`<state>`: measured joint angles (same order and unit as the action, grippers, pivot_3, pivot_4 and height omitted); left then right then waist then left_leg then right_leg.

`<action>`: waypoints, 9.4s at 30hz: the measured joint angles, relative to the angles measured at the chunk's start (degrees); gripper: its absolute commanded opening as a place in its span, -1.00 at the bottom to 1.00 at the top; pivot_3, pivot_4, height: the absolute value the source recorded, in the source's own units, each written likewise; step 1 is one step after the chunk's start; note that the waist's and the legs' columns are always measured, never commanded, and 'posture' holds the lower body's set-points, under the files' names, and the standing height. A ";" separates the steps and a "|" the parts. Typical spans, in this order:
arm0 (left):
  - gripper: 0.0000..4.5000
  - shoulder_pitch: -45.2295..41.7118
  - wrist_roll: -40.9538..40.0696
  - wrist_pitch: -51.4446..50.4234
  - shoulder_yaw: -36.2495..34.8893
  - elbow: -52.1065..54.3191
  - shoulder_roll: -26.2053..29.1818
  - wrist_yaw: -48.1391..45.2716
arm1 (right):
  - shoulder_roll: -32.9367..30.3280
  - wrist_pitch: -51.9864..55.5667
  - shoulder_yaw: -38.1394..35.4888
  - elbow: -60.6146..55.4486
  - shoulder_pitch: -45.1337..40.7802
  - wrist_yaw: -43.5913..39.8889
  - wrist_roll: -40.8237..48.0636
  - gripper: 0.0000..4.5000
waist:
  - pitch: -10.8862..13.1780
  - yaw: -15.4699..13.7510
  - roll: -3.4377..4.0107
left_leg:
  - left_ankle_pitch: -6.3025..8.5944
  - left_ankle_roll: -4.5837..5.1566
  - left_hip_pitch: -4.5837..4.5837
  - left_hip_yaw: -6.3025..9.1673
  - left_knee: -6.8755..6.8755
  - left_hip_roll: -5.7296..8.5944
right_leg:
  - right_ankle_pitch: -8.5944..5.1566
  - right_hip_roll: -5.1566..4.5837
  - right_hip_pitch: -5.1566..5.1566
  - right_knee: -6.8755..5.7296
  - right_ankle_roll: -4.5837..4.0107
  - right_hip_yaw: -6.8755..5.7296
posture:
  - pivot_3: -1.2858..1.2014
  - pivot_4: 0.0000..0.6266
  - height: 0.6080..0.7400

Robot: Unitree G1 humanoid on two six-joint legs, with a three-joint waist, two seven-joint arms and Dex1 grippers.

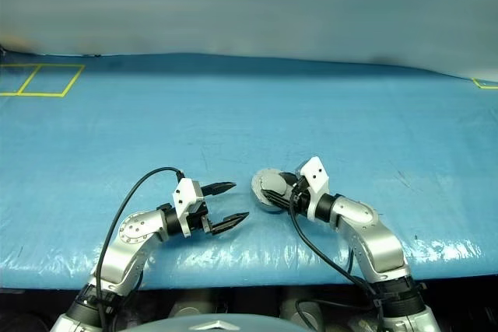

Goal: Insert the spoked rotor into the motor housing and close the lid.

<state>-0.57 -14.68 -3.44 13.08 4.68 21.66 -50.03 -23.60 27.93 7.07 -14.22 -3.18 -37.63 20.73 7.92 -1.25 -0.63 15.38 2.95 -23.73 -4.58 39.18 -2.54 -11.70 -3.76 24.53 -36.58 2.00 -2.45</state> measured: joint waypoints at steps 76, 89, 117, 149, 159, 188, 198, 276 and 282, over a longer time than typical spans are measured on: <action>-0.99 -9.31 8.06 4.09 3.22 -10.75 -4.55 2.49 | -1.46 5.89 6.05 -5.07 -0.02 4.10 -6.94 0.34 | -0.83 0.56 -0.27 | 0.03 -0.07 0.25 0.07 -0.09 -0.09 | -0.19 0.12 -0.05 -0.03 -0.02 0.01 | 0.03 -0.52 1.00; -1.00 -9.95 10.32 6.62 4.44 -11.58 -3.92 2.11 | -1.23 5.03 6.93 -6.87 1.09 3.01 -7.89 0.99 | -0.88 0.60 -0.25 | 0.03 -0.08 0.25 0.07 -0.08 -0.09 | -0.20 0.10 -0.04 -0.03 0.00 -0.02 | 0.03 -0.52 1.00; -1.00 -9.13 8.52 6.25 3.86 -11.56 -4.32 2.28 | 10.45 29.84 -25.62 -0.81 8.58 12.35 31.78 0.99 | -0.64 0.47 0.18 | 0.04 -0.06 -0.02 0.05 -0.09 -0.04 | -0.07 0.11 -0.08 -0.06 -0.13 0.07 | 0.03 -0.52 1.00; -1.00 -7.71 9.63 6.77 2.96 -11.55 -3.33 2.60 | 13.76 26.17 -18.47 2.65 6.86 10.64 32.91 -0.21 | -0.64 1.25 0.20 | 0.03 -0.06 0.15 0.10 -0.06 -0.09 | -0.20 -0.02 0.02 -0.04 0.10 0.01 | 0.03 -0.52 1.00; -1.00 -7.45 9.19 6.66 1.99 -11.49 -3.33 2.55 | 17.82 26.36 -20.50 4.34 7.01 12.53 35.78 -0.48 | -0.62 1.75 0.22 | 0.04 -0.06 0.00 0.09 -0.10 -0.07 | -0.12 -0.25 0.05 -0.04 -0.02 -0.02 | 0.03 -0.52 1.00; -0.92 2.54 -20.61 -14.11 -14.05 4.12 -2.74 0.83 | 27.91 31.07 -20.23 6.65 -1.17 23.53 46.32 -0.48 | 0.47 2.81 0.39 | 0.03 -0.09 -0.22 0.08 -0.33 -0.11 | -0.21 0.21 0.23 -0.09 -0.03 0.12 | 0.03 -0.52 1.00; 0.45 6.87 -35.16 -20.69 -24.79 6.49 -3.56 2.49 | 27.77 31.16 -18.85 6.00 -7.15 25.54 51.27 -0.48 | 0.55 2.44 0.34 | 0.03 -0.08 -0.30 0.16 -0.31 -0.03 | -0.12 0.23 0.19 -0.04 0.14 0.12 | 0.03 -0.52 1.00; 0.95 -15.46 -26.62 -9.65 -34.98 -19.88 -19.85 32.48 | 24.74 25.14 -13.54 5.84 -7.11 32.16 46.02 0.45 | 0.62 1.95 -0.02 | 0.04 -0.04 -0.15 0.17 0.01 0.09 | 0.19 0.27 -0.11 -0.07 0.60 0.18 | 0.03 -0.52 1.00; 0.99 -13.11 -24.95 -8.25 -35.68 -17.27 -18.93 35.34 | 24.54 25.06 -12.68 5.96 -7.11 30.99 44.32 0.45 | 0.58 2.97 -0.01 | 0.01 -0.10 0.04 0.14 -0.04 -0.07 | 0.14 0.39 -0.11 -0.26 0.41 0.21 | 0.03 -0.52 1.00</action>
<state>-13.68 -39.63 -11.69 -22.60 -12.59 2.73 -14.69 0.94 52.99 -5.61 -8.26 -10.29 -6.64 65.05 8.50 1.72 -0.63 15.39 2.85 -23.69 -4.45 39.14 -2.61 -11.56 -3.37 24.42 -36.83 2.41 -2.23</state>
